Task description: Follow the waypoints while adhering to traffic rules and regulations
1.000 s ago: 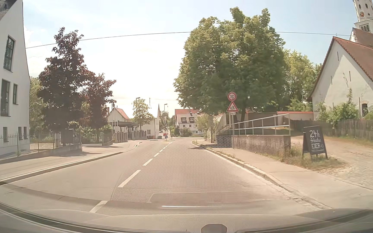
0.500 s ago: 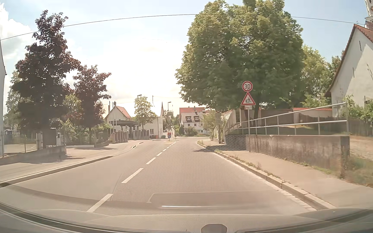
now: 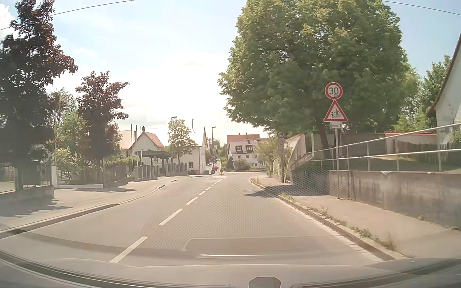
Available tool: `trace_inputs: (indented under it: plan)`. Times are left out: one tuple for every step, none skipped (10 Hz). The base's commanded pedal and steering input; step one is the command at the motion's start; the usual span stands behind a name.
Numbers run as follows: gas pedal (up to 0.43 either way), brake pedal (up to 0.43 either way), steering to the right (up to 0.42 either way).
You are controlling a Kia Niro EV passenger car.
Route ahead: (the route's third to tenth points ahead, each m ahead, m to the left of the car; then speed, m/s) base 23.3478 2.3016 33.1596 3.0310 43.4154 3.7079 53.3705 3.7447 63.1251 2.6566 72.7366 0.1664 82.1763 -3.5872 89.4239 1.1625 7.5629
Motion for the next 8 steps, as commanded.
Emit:
trace_inputs:
  plan:
    - [0.020,0.000,-0.025]
    - [0.039,0.000,-0.025]
    - [0.039,0.000,-0.024]
    - [0.047,0.000,-0.024]
    - [0.047,0.000,-0.024]
    - [0.059,0.000,-0.024]
    - [0.059,0.000,-0.024]
    - [0.059,0.000,-0.024]
